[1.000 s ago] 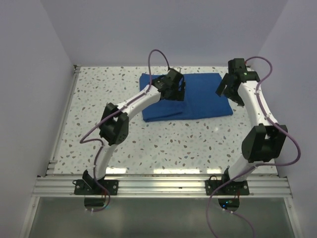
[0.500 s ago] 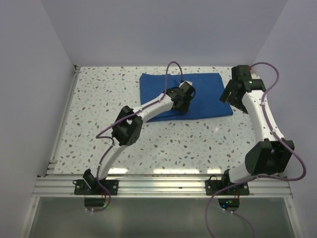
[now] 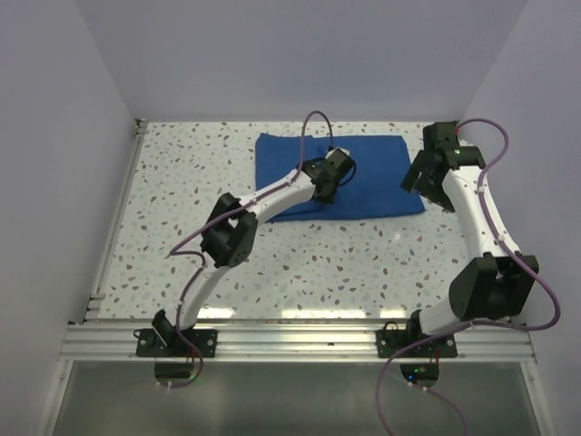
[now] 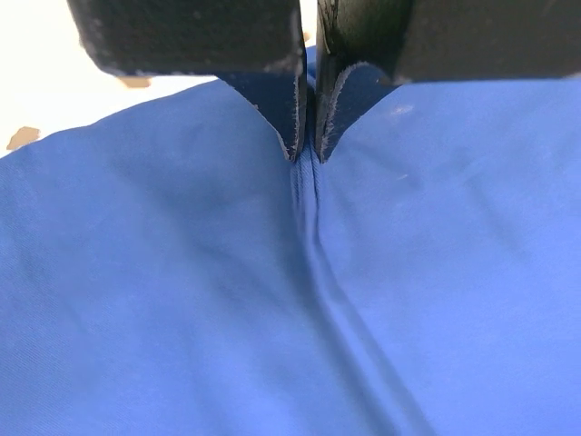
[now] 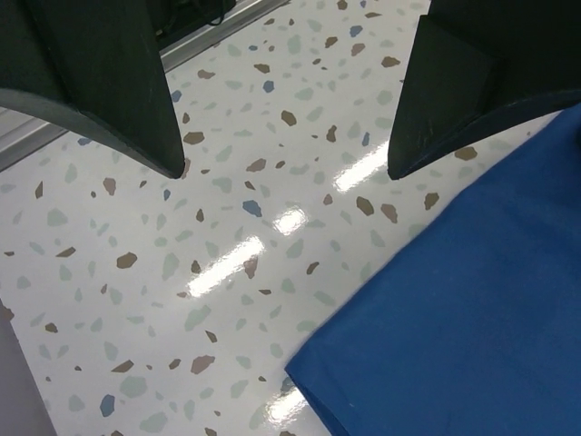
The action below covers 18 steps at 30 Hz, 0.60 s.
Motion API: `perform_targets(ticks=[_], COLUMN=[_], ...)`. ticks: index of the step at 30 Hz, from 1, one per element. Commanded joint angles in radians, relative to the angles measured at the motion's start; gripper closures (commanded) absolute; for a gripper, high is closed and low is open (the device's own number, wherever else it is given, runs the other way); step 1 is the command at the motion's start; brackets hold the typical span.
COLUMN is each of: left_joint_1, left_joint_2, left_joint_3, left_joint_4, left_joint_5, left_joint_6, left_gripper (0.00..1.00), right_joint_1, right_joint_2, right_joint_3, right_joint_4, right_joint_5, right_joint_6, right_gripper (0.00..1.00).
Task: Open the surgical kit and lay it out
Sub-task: Open the surgical kit at the center of the board.
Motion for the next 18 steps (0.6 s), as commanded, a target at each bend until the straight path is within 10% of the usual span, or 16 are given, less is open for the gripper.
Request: perform_targets(ticks=[1,10,11,13,14,18], left_joint_1=[0.134,0.453,0.477,0.548,0.568,0.613], left_joint_2=[-0.210,-0.739,-0.796,-0.835,-0.855,-0.895], left_joint_3=[-0.107,-0.592,-0.633,-0.741,-0.765,-0.859], left_joint_4=[-0.069,0.060,0.077,0.092,0.088,0.075], left_joint_5=[-0.043,-0.120,-0.128,-0.129,-0.116,-0.097], left_joint_6=[-0.018,-0.002,0.004,0.001,-0.011,-0.044], left_gripper=[1.00,0.98,0.88,0.14,0.01,0.00], right_joint_1=[-0.002,0.014,0.017,0.023,0.026,0.024], right_joint_2=[0.037,0.160,0.172,0.213,0.226,0.284], right_joint_3=[0.072,0.166,0.172,0.188,0.196,0.218], right_joint_4=[0.032,0.140,0.146,0.163,0.169,0.235], right_joint_5=[-0.036,-0.179,-0.186,-0.196,-0.197,-0.234], right_joint_6=[0.008,0.029,0.029,0.029,0.028,0.016], right_gripper=[0.02,0.04,0.04,0.04,0.04,0.02])
